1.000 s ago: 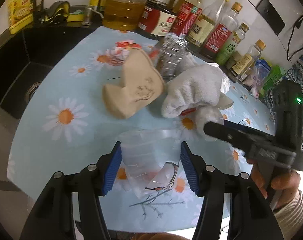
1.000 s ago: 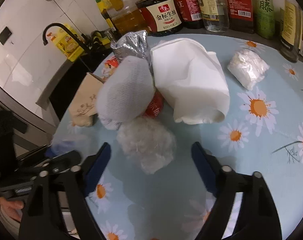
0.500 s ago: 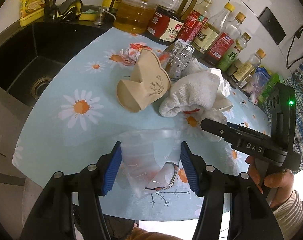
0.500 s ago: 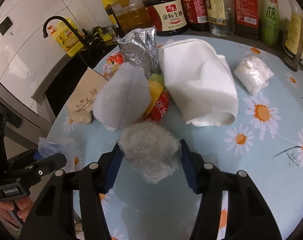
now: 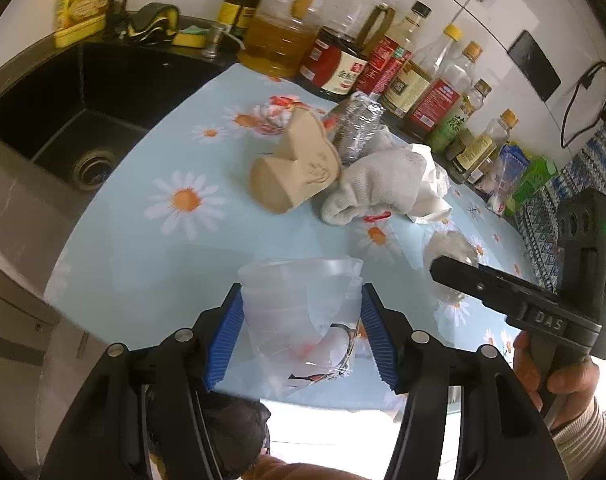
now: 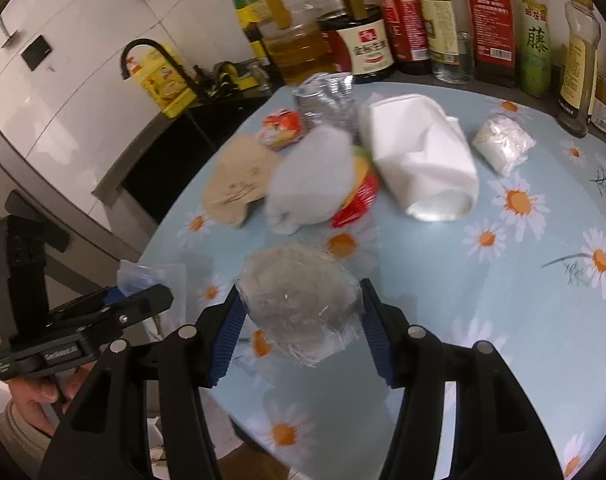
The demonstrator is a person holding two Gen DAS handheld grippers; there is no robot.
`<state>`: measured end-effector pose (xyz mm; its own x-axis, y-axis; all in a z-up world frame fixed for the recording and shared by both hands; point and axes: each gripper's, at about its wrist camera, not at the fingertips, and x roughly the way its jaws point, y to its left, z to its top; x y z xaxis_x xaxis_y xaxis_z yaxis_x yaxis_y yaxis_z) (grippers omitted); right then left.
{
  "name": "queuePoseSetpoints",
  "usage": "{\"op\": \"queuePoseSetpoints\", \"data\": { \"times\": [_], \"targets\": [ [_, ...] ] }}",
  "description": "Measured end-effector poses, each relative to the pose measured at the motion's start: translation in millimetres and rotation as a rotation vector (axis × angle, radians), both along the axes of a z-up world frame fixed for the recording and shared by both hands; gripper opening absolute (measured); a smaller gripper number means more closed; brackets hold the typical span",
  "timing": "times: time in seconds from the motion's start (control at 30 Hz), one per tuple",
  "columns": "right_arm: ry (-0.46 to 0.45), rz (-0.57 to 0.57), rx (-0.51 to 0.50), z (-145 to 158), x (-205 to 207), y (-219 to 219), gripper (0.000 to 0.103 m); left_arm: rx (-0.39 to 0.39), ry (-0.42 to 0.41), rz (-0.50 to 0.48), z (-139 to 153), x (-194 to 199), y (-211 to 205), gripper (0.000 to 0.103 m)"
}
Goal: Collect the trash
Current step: 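Carry the plastic cup and plastic bag down over the black trash bin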
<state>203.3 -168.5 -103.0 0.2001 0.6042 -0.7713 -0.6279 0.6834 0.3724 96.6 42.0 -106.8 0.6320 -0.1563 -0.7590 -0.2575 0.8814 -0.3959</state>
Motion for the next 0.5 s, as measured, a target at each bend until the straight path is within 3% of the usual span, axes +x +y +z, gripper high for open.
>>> {"op": "queuePoseSetpoints", "data": {
  "times": [0.17, 0.5],
  "targets": [
    [0.022, 0.057, 0.018, 4, -32, 10, 0.056, 0.009, 0.002, 0.037, -1, -29, 6, 0.056],
    [0.062, 0.186, 0.018, 0, -84, 39, 0.056, -0.049, 0.055, 0.118, -22, -98, 17, 0.056]
  ]
}}
